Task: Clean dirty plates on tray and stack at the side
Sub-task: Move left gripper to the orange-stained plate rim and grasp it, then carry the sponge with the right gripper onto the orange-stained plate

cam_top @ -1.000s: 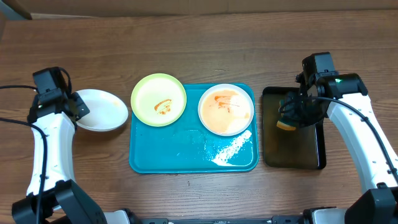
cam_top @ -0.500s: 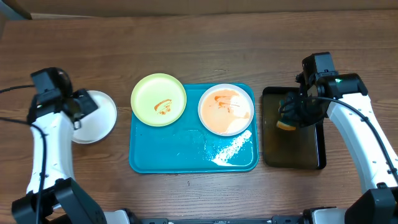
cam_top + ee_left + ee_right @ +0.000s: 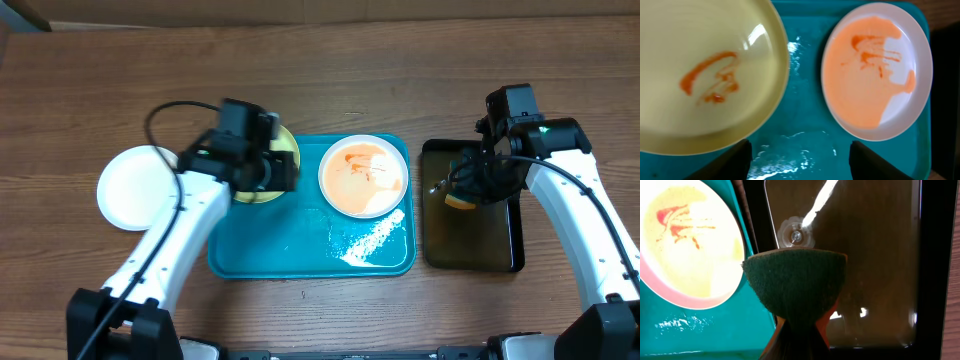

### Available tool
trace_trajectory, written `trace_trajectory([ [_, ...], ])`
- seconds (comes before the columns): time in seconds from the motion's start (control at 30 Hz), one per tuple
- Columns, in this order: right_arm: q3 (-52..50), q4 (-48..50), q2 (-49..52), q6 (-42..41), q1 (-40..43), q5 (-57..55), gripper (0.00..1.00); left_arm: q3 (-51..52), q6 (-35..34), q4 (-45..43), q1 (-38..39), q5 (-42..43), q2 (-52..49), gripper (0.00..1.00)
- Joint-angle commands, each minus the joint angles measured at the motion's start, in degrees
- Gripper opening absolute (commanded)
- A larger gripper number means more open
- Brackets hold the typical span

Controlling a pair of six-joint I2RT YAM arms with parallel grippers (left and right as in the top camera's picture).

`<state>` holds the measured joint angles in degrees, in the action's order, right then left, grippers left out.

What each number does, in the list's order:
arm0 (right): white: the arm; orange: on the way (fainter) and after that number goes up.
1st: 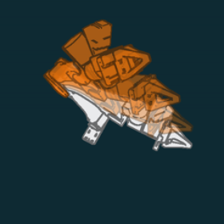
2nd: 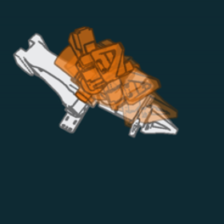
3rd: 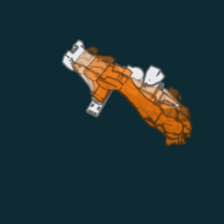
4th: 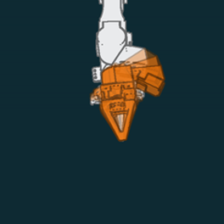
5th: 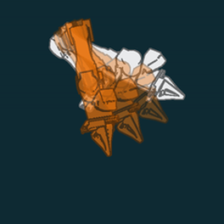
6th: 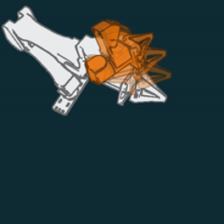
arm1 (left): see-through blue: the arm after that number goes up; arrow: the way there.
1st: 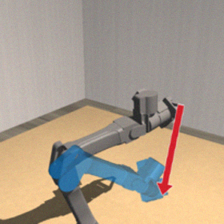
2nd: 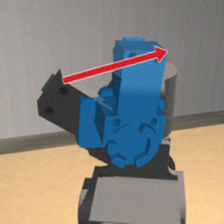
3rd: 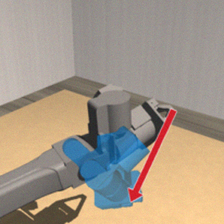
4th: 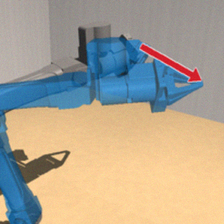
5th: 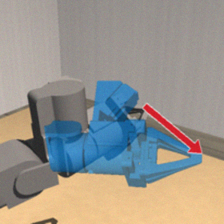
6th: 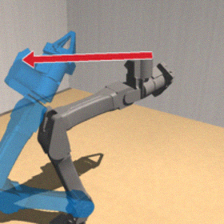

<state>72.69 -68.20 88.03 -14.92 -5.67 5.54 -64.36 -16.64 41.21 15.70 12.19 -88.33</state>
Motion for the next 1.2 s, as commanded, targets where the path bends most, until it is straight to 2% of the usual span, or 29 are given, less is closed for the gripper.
trace_trajectory([
  [0.0, 0.0, 0.2, -0.24, 0.37, 0.07, -0.31, 0.04, -0.72, -9.92, 0.07, 5.31, -3.98, -2.45, 0.64],
  [0.2, 0.0, 0.17, -0.24, 0.37, 0.07, -0.31, 0.04, -0.72, -16.5, -1.99, 9.64, -6.21, -7.43, 0.64],
  [0.47, 0.0, 0.15, -0.24, 0.37, 0.07, -0.28, 0.04, -0.72, -17.27, -8.83, 11.78, -6.08, -14.21, 0.6],
  [0.53, 0.0, 0.15, -0.24, 0.37, 0.07, -0.31, 0.04, -0.72, -17.29, -9.64, 12.0, -6.16, -15.93, 0.56],
  [0.63, 0.0, 0.15, -0.24, 0.37, 0.07, -0.31, 0.04, -0.72, -18.27, -10.01, 12.09, -5.92, -17.73, 0.56],
  [0.77, 0.0, 0.17, -0.24, 0.37, 0.07, -0.31, 0.04, -0.72, -18.29, -10.08, 12.09, -5.68, -18.88, 0.34],
  [0.87, 0.0, 0.17, -0.24, 0.37, 0.07, -0.31, 0.04, -0.72, -18.29, -10.08, 12.09, -5.05, -18.93, 0.28],
  [1.0, 0.0, 0.17, -0.24, 0.37, 0.07, -0.31, 0.04, -0.72, -18.27, -9.51, 12.09, -5.05, -18.93, 0.1],
  [1.1, 0.0, 0.17, -0.24, 0.37, 0.07, -0.31, 0.04, -0.72, -18.25, -7.76, 12.09, -5.11, -18.93, 0.04],
  [1.17, 0.0, 0.17, -0.24, 0.37, 0.07, -0.31, 0.04, -0.72, -18.25, -6.4, 12.09, -5.11, -18.93, 0.04],
])
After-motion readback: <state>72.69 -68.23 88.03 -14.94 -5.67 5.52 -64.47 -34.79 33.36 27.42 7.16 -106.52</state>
